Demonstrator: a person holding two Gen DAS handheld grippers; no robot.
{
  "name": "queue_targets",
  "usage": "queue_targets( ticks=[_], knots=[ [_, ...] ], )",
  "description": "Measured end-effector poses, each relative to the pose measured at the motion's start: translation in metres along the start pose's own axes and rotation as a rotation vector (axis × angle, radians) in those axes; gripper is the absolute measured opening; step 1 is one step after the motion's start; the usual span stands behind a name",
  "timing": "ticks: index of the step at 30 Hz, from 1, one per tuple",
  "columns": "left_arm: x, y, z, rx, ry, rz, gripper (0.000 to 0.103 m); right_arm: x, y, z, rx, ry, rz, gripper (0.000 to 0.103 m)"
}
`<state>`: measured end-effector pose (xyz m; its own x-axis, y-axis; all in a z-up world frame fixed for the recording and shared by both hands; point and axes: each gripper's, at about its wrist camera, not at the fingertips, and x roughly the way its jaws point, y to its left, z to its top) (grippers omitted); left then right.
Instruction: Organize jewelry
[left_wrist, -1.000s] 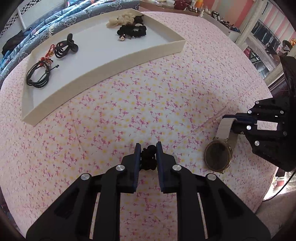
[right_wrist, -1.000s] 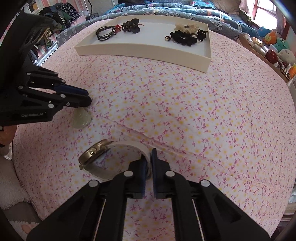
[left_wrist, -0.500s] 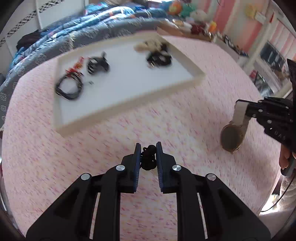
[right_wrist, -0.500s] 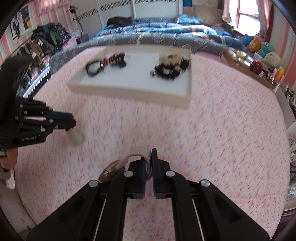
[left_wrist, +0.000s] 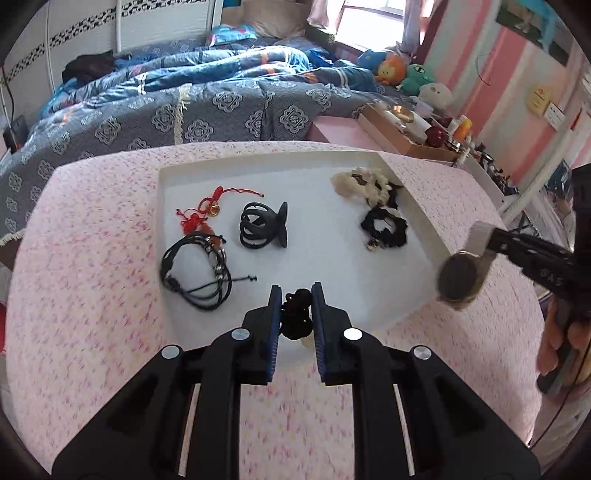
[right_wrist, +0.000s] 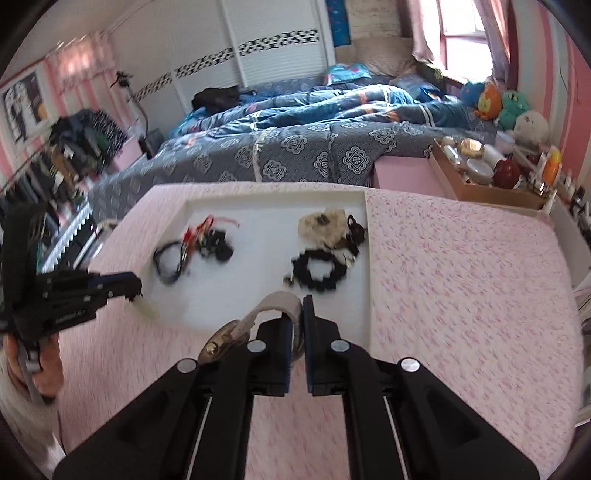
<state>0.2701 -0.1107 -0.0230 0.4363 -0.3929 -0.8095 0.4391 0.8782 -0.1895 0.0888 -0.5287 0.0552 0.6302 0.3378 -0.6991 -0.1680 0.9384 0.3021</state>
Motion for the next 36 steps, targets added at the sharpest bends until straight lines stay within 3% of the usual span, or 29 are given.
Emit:
queue_targets(
  ticks=[8, 14, 20, 21, 23, 27, 36],
  knots=[
    [0.049, 0.011, 0.002, -0.039, 0.054, 0.049, 0.014, 0.079, -0.009, -0.003, 0.075, 0.093, -0.01, 0.005],
    [0.062, 0.019, 0.002, -0.059, 0.072, 0.084, 0.015, 0.106, -0.011, -0.008, 0.023, 0.145, -0.105, 0.005],
    [0.069, 0.02, 0.0, -0.07, 0.09, 0.094, 0.016, 0.113, -0.006, -0.011, -0.043, 0.173, -0.162, 0.011],
    [0.069, 0.02, 0.0, -0.067, 0.089, 0.094, 0.017, 0.112, -0.008, -0.011, -0.039, 0.172, -0.154, 0.021],
    [0.067, 0.02, -0.001, -0.066, 0.092, 0.094, 0.026, 0.108, -0.008, -0.01, -0.039, 0.169, -0.155, 0.043],
    [0.055, 0.017, -0.003, -0.055, 0.064, 0.12, 0.051, 0.101, -0.004, -0.007, -0.063, 0.164, -0.16, 0.045],
    [0.014, 0.004, -0.009, -0.021, -0.008, 0.174, 0.072, 0.067, 0.014, -0.008, -0.14, 0.103, -0.168, 0.059]
  ],
)
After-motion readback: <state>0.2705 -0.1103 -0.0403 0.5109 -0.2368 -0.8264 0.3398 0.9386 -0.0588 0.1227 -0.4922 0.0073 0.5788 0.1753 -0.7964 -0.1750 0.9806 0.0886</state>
